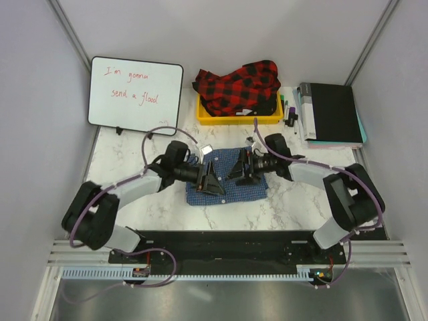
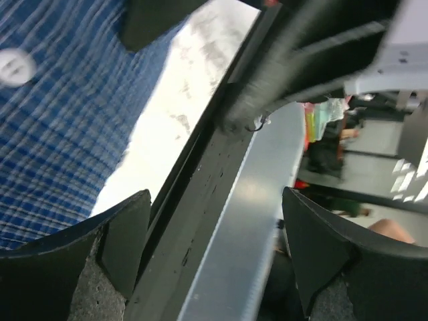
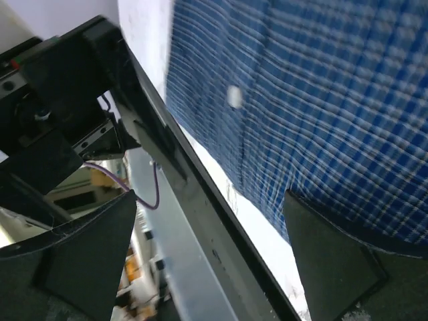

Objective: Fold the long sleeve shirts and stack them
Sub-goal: Fold the shirt

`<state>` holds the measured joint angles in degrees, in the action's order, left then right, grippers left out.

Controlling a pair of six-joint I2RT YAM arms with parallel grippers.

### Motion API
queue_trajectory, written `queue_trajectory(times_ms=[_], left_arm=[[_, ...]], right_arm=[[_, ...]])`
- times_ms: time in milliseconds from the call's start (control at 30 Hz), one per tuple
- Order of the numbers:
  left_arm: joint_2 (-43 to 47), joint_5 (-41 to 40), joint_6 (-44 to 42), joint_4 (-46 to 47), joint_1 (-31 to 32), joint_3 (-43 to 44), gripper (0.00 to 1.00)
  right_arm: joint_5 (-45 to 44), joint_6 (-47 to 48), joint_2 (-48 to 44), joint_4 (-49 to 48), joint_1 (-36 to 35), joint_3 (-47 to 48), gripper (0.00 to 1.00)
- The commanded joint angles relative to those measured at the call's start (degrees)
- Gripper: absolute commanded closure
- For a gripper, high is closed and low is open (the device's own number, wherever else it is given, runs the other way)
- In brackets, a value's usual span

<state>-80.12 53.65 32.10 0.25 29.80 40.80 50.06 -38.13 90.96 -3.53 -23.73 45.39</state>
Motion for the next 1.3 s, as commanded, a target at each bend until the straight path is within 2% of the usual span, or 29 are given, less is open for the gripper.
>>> queue_trajectory(times_ms=[0, 100, 167, 200, 300, 400, 433, 467, 500, 567, 600, 700, 733, 833, 967, 1167, 1267], left_arm=[[-8.28, 0.67, 12.11, 3.28, -0.44, -0.45, 0.14], [-13.91, -3.8, 10.97, -3.04, -4.82, -2.81, 0.16], [-16.37, -9.23, 8.16, -7.18, -7.46, -3.26, 0.16], [-16.65, -9.96, 7.72, -7.98, -9.57, -4.14, 0.17], [-15.08, -12.51, 6.84, -9.57, -9.94, -5.28, 0.16], [-10.0, -8.23, 5.44, -10.62, -9.77, -5.99, 0.19], [-8.41, -5.51, 4.3, -10.19, -9.5, -5.64, 0.21], [-7.08, 0.87, 3.94, -9.92, -8.98, -4.86, 0.24], [-4.37, 3.37, 3.42, -9.92, -8.28, -1.98, 0.25], [-3.03, 4.45, 2.01, -7.21, -8.53, 2.07, 0.25], [-4.77, 4.01, 1.57, -5.98, -9.14, 6.97, 0.25], [-12.23, 1.38, -3.7, -6.93, -9.67, 18.83, 0.27], [-17.74, -0.02, -4.32, -7.37, -9.85, 21.32, 0.27], [-25.32, -1.95, -3.53, -5.97, -10.73, 26.17, 0.29], [-31.31, -2.4, -1.77, -4.03, -11.78, 26.44, 0.32], [-31.68, -6.01, 0.77, -3.59, -12.84, 17.58, 0.33], [-29.06, -3.64, 2.18, -4.03, -12.23, 10.3, 0.34]], right_arm=[[4.52, -5.29, 6.32, -5.35, 0.43, -2.4, 0.02], [3.99, -1.08, 12.04, -1.41, 3.5, -2.76, 0.02], [0.59, 5.94, 15.37, 7.27, 6.74, -1.27, 0.02], [-0.13, 7.88, 16.35, 9.31, 7.89, 0.13, 0.02], [-4.01, 13.25, 18.37, 18.01, 11.5, 4.34, 0.02], [1.16, 16.5, 16.28, 21.89, 10.55, 9.26, 0.02], [2.05, 18.07, 13.31, 24.86, 8.8, 11.11, 0.02], [3.19, 19.22, 11.8, 25.41, 8.26, 12.95, 0.02], [5.81, 18.54, 10.66, 24.89, 8.17, 17.41, 0.02], [4.52, 16.17, 10.99, 23.49, 8.17, 22.79, 0.02], [3.39, 13.55, 12.21, 20.87, 8.08, 27.25, 0.02], [1.62, 9.15, 18.8, 13.32, 8.17, 32.12, 0.04], [0.75, 8.26, 22.56, 12.24, 8.17, 33.09, 0.04], [0.22, 7.72, 28.81, 10.48, 8.17, 35.65, 0.08], [0.21, 7.1, 31.73, 6.79, 8.08, 33.46, 0.09], [-1.9, 15.26, 32.53, 9.59, 8.78, 28.97, 0.1], [-1.38, 20.0, 29.64, 12.84, 8.87, 25.37, 0.11]])
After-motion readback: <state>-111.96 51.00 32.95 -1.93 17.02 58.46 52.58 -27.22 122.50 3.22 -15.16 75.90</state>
